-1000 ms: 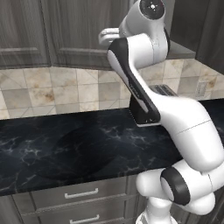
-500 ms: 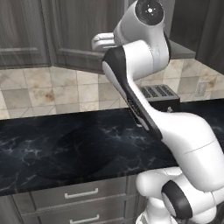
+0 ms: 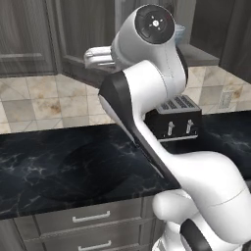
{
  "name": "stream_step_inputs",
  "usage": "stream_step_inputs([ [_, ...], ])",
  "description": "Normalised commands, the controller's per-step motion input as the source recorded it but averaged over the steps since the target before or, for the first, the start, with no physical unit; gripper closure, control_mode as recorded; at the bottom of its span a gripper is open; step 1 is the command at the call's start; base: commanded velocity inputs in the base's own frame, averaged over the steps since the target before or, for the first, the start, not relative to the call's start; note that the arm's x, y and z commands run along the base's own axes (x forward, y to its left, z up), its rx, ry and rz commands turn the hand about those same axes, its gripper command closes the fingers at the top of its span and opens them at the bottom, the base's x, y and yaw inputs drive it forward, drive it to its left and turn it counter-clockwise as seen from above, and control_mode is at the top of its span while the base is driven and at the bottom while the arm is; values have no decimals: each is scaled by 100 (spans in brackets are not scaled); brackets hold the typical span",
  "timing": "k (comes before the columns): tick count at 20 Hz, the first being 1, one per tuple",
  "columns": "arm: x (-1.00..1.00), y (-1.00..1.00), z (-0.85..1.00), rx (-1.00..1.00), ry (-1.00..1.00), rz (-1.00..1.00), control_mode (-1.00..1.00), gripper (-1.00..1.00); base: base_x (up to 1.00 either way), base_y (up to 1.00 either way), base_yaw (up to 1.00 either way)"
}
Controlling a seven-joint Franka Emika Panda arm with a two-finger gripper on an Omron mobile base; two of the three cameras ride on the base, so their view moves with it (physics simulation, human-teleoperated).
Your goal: Move the bowls from the cabinet to the plates on the dining table.
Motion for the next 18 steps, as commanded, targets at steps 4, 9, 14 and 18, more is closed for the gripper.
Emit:
stream_step_inputs([
  [4, -44, 51, -5, 0, 0, 0, -100, 100, 0, 0, 0],
  [9, -15, 37, -4, 0, 4, 0, -100, 100, 0, 0, 0],
  [14, -18, -1, -2, 0, 13, -9, -100, 100, 0, 0, 0],
  [18, -84, -20, 0, 0, 6, -15, -100, -100, 0, 0, 0],
])
